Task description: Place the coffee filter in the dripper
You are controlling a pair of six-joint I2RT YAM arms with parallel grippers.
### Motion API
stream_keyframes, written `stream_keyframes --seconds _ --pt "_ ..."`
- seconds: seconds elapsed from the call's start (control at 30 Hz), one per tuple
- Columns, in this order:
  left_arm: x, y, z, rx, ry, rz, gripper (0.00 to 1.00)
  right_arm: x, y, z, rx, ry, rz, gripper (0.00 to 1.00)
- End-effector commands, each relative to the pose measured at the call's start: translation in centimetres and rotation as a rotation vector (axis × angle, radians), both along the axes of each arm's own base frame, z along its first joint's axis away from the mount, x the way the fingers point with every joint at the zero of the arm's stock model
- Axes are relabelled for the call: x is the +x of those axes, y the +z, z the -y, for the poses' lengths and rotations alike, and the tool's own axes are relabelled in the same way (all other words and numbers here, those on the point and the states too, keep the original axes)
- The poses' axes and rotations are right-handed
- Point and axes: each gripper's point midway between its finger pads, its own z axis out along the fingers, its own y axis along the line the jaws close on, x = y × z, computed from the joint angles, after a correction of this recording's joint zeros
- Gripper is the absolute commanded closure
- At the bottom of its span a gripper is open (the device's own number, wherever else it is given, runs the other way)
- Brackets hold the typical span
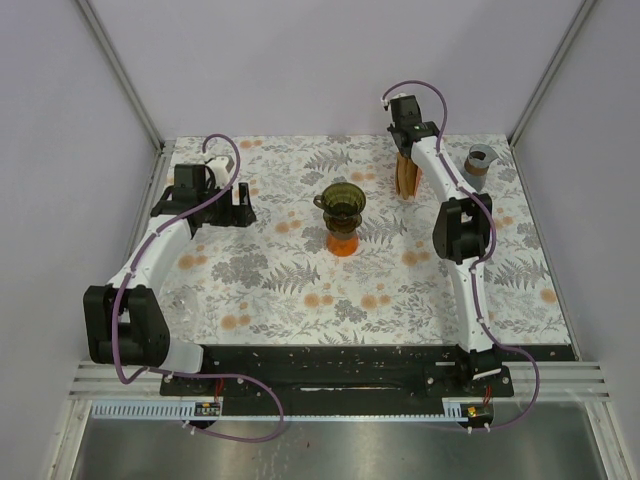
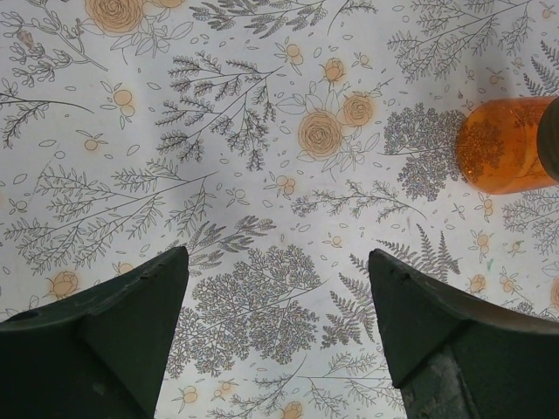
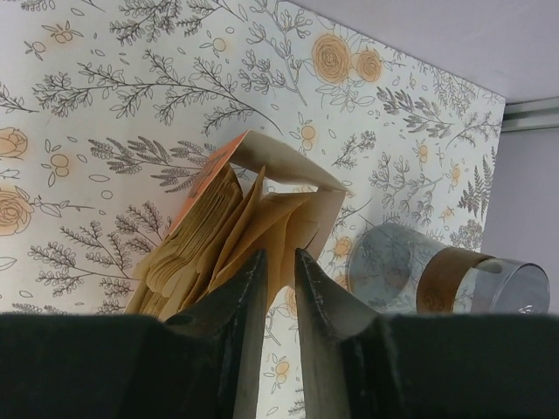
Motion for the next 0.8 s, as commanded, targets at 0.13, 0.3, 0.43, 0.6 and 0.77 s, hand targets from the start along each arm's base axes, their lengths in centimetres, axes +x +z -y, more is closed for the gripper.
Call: stream_keyframes --seconds 0.13,0.3,0.43,0.6,0.77 --pt "1.1 2.0 0.1 -0.013 -0.007 0.064 0.13 0.0 0.6 0.9 -0.05 -0.006 0.003 0.73" --pt "1.0 2.1 0.3 -0.02 -0.015 0.065 0.13 0.1 -0.3 1.4 -0.088 -0.022 -0.012 0.73" --pt "0.9 2.4 0.5 -0.03 -0.025 0.068 0.13 -0.1 -0.8 1.5 -0.09 -0.025 -0.023 0.73" --pt "0.8 2.5 0.4 -0.022 -0.022 0.072 0.13 0.0 -1.3 1.2 -0.072 -0.022 -0.028 0.81" --pt "0.8 2.6 0.3 -0.022 -0.02 0.074 0.13 0.0 -2.0 1.8 -0.088 -0.044 -0.035 0.82"
